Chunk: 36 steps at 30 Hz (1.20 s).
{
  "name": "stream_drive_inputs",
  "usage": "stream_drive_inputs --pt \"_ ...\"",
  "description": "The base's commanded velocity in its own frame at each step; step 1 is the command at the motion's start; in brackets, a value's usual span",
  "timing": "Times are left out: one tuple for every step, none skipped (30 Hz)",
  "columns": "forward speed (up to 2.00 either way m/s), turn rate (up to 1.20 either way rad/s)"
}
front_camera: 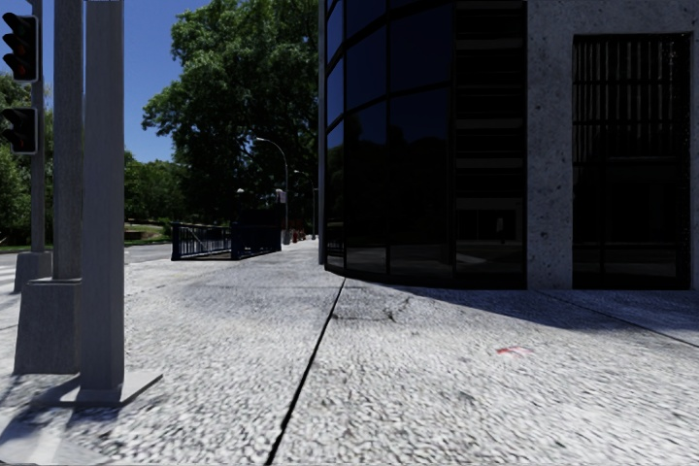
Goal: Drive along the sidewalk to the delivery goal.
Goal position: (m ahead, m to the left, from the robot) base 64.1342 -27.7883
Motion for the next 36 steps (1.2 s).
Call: stream_drive_inputs --pt "1.33 0.15" --pt "1.33 0.15" --pt "1.33 0.15" --pt "1.33 0.15" --pt "1.33 0.15" --pt "1.33 0.15" --pt "1.33 0.15" --pt "1.34 0.15" --pt "1.34 0.15" --pt "1.35 0.15" --pt "1.36 0.15" --pt "1.36 0.15" --pt "1.36 0.15" --pt "1.36 0.15" --pt "1.36 0.15" --pt "1.36 0.15" --pt "1.36 0.15" --pt "1.36 0.15" --pt "1.36 0.15" --pt "1.36 0.15" --pt "1.36 0.15" --pt "1.36 0.15" --pt "1.36 0.15" --pt "1.36 0.15" --pt "1.36 0.15" --pt "1.36 0.15" --pt "1.36 0.15" --pt "1.36 0.15" --pt "1.36 0.15" --pt "1.37 0.15" --pt "1.37 0.15" --pt "1.37 0.17" --pt "1.37 0.18" --pt "1.37 0.2" --pt "1.37 0.2" --pt "1.37 0.21"
